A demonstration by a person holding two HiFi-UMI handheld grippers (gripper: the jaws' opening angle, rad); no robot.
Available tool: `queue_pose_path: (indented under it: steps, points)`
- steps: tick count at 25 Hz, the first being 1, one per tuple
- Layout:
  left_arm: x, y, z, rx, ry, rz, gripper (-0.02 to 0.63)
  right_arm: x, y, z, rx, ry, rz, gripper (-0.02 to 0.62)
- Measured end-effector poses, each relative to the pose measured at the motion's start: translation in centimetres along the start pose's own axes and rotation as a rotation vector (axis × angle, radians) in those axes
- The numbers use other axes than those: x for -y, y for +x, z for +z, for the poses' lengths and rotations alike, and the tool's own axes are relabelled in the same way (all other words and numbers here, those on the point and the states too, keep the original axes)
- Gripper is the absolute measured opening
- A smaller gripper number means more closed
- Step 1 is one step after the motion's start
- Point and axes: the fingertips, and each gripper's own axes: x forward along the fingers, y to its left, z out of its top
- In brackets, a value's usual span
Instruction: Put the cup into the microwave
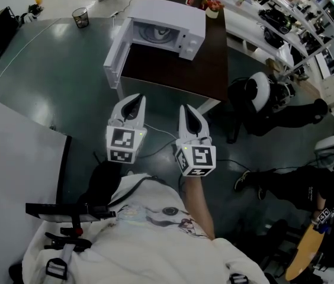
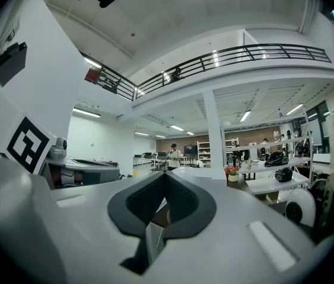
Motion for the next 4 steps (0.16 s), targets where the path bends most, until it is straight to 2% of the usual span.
queue_pose_path:
  steps: [4]
  points:
    - [0.03,-0.07,-0.17,-0.002,-0.004,-0.001,0.000,-0.13,-0.04,-0.31,-0.007,0.005,0.003,-0.002]
